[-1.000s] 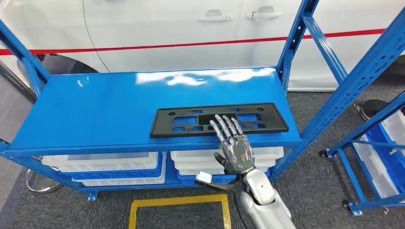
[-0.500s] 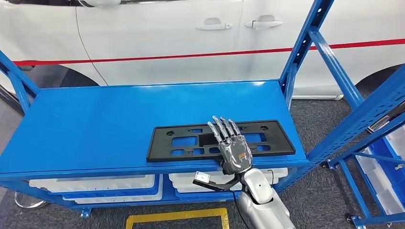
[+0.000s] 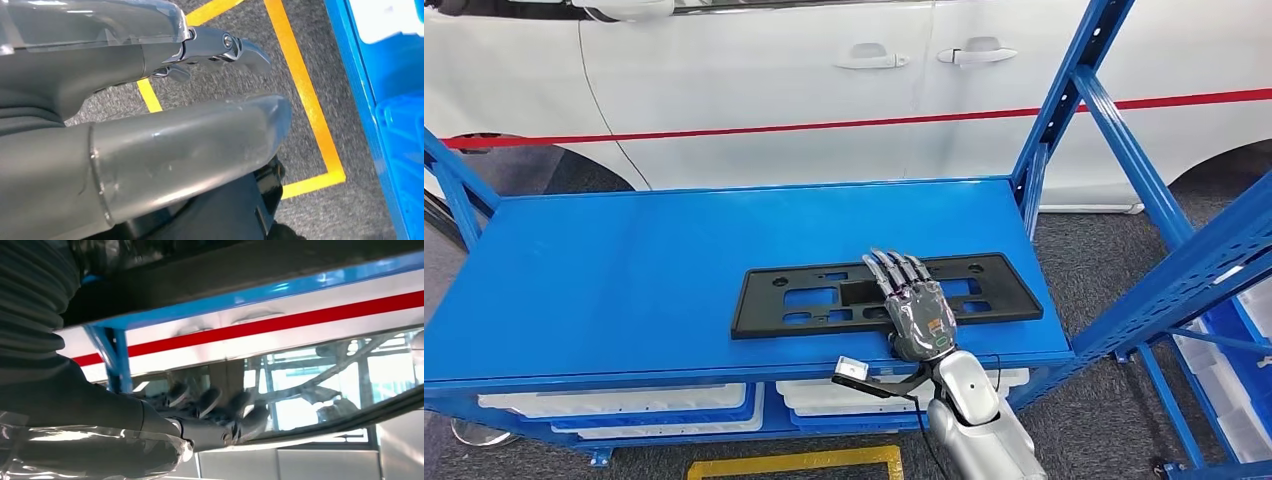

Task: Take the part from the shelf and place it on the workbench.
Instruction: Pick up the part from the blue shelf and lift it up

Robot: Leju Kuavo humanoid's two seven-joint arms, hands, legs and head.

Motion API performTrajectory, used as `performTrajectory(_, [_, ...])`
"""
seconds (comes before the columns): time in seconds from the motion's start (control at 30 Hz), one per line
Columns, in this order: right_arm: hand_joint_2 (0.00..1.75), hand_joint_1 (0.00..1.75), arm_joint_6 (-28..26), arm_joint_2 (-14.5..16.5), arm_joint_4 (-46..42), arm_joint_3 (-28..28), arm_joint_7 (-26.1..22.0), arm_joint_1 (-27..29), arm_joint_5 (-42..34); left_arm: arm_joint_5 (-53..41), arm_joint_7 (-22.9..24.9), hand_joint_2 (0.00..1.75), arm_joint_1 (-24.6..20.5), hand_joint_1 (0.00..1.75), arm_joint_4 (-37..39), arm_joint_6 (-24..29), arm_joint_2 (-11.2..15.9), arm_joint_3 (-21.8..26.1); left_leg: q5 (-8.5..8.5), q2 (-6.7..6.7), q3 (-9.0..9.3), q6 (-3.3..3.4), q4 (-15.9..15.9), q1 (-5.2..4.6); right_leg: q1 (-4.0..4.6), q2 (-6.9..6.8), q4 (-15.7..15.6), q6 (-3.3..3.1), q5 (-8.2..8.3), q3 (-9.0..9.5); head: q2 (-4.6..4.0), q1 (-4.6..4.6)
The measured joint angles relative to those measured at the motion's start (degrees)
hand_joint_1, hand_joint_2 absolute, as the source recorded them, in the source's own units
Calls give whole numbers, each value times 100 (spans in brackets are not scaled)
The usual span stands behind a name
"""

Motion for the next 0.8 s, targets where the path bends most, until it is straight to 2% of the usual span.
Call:
performTrajectory(0.07, [175, 175, 0, -12, -23, 1, 20, -8, -14, 0, -37, 0, -1, 0, 0, 5, 3, -1, -225, 10, -134, -59, 330, 16, -38, -18, -54, -70, 27, 35, 0, -4])
performTrajectory(0.13, [175, 175, 0, -23, -50, 2, 28, -9, -47, 1, -71, 0, 4, 0, 0, 10, 4, -1, -600, 19, -460, -118, 1063, 55, -39, -40, -62, -100, 27, 45, 0, -6])
performTrajectory(0.17, [175, 175, 1, -31, -60, 2, 29, -4, -63, 2, -83, 0, 8, 0, 0, 12, 4, -1, -726, 21, -616, -142, 1404, 75, -40, -46, -62, -101, 25, 44, 0, -6])
performTrajectory(0.2, [175, 175, 1, -40, -66, 2, 31, 1, -76, 3, -91, 0, 13, 0, 0, 14, 4, -1, -752, 23, -697, -162, 1579, 93, -43, -50, -61, -100, 22, 47, 0, -6])
performTrajectory(0.23, [175, 175, 1, -49, -73, 2, 32, 4, -83, 3, -96, 0, 17, 0, 0, 16, 4, -1, -663, 24, -665, -176, 1525, 109, -50, -49, -59, -92, 17, 53, 0, -5])
performTrajectory(0.27, [175, 175, 1, -55, -85, 2, 33, 6, -87, 3, -100, 0, 19, 0, 0, 18, 5, -1, -482, 27, -518, -184, 1242, 124, -60, -46, -54, -79, 9, 63, 0, -6])
performTrajectory(0.33, [175, 175, 1, -68, -133, 2, 35, 5, -91, -18, -117, 0, 13, 0, 0, 15, 4, -4, -138, 31, -97, -185, 419, 131, -68, -38, -36, -28, -19, 80, 0, -7])
performTrajectory(0.37, [175, 175, 1, -73, -165, 2, 36, 3, -90, -68, -114, 0, 4, 0, 1, 15, -2, -19, -58, 28, 48, -165, 133, 122, -65, -35, -28, 7, -27, 80, 0, -4])
performTrajectory(0.4, [175, 175, 0, -78, -194, 4, 34, -1, -88, -147, -64, 0, -12, 0, 3, 45, -38, -50, -46, 23, 115, -140, -9, 106, -60, -34, -26, 44, -30, 76, 0, -3])
performTrajectory(0.5, [175, 175, 0, -47, -229, 72, 52, -74, -57, -343, 326, 0, -159, 0, 50, 455, -341, -190, -29, 9, 118, -9, -70, 72, -83, -38, -40, 171, -25, 73, 0, -2])
performTrajectory(0.53, [175, 175, 0, -30, -230, 111, 68, -116, -42, -351, 432, 0, -240, 0, 85, 609, -470, -233, -9, 9, 123, 41, -97, 73, -94, -40, 29, 203, -81, 43, 0, -1])
performTrajectory(0.6, [175, 175, 1, -12, -232, 179, 96, -174, -28, -283, 475, 0, -381, 0, 163, 783, -662, -315, 16, 18, 135, 113, -136, 84, -92, -39, 485, 233, -357, -165, 0, 1])
performTrajectory(0.67, [175, 175, 2, -17, -244, 229, 106, -168, -70, -21, 383, 0, -435, 0, 187, 921, -717, -321, 9, 34, 130, 144, -131, 70, -72, -38, 1217, 243, -677, -534, 0, -1])
performTrajectory(0.7, [175, 175, 2, -33, -251, 249, 96, -148, -122, 136, 306, 0, -433, 0, 181, 932, -694, -289, 4, 37, 131, 152, -125, 57, -68, -39, 1450, 240, -723, -659, 0, -1])
performTrajectory(0.73, [175, 175, 1, -66, -258, 267, 71, -134, -199, 278, 206, 0, -419, 0, 170, 833, -626, -243, -2, 34, 133, 157, -117, 43, -65, -39, 1484, 226, -657, -691, 0, -1])
performTrajectory(0.77, [175, 175, 1, -106, -263, 282, 43, -132, -284, 377, 89, 0, -395, 0, 163, 623, -514, -197, -11, 26, 141, 156, -107, 30, -57, -39, 1287, 198, -489, -605, 0, 1])
performTrajectory(0.8, [175, 175, 0, -151, -268, 299, 11, -150, -364, 439, -33, 0, -349, 0, 158, 348, -366, -154, -23, 22, 153, 149, -96, 20, -39, -38, 911, 150, -266, -431, 0, 2])
